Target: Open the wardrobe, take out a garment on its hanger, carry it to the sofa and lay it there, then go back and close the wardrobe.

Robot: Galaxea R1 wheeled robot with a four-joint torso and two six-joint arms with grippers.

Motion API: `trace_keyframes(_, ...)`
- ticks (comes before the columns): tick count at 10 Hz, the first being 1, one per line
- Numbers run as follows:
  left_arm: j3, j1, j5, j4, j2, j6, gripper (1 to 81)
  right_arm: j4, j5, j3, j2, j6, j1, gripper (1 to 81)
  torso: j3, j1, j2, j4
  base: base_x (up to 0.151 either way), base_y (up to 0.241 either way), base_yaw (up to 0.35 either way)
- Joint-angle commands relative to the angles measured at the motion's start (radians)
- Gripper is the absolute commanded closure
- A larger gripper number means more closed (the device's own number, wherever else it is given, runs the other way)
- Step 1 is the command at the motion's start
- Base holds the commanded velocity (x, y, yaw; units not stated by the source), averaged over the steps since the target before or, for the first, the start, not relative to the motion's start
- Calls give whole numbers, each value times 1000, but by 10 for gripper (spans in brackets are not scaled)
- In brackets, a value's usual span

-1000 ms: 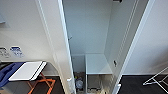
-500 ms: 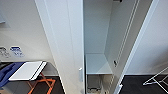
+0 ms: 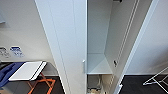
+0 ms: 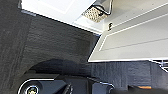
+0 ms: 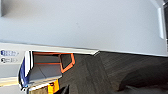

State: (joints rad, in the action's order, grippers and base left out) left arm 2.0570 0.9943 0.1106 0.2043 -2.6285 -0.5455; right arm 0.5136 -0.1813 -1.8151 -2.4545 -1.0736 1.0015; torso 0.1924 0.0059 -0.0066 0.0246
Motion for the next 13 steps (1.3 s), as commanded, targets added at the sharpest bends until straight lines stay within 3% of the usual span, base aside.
trace_keyframes(1, -18, -87, 32, 12, 19, 9, 10, 20, 22, 91, 167, -6, -51, 10, 0, 0, 0, 0, 0, 0, 0)
trace_keyframes(3, -18, -76, 29, 12, 16, 9, 10, 4, 14, 67, 214, -32, -72, 10, 0, 0, 0, 0, 0, 0, 0)
trace_keyframes(5, -21, -39, 26, 21, 17, 16, 10, -64, 2, 14, 204, -91, -126, 10, 0, 0, 0, 0, 0, 0, 0)
trace_keyframes(8, -14, 169, 1, 233, -15, 56, 10, -81, -10, -6, 121, -123, -203, 10, 0, 0, 0, 0, 0, 0, 0)
trace_keyframes(10, 43, 316, -138, 277, -28, 59, 10, -80, -24, -45, 20, -121, -215, 10, 0, 0, 0, 0, 0, 0, 0)
trace_keyframes(12, 94, 396, -230, 330, -47, 58, 10, -66, -24, -23, -86, -104, -169, 10, 0, 0, 0, 0, 0, 0, 0)
trace_keyframes(13, 97, 412, -235, 330, -50, 58, 10, -40, -24, -25, -128, -103, -140, 10, 0, 0, 0, 0, 0, 0, 0)
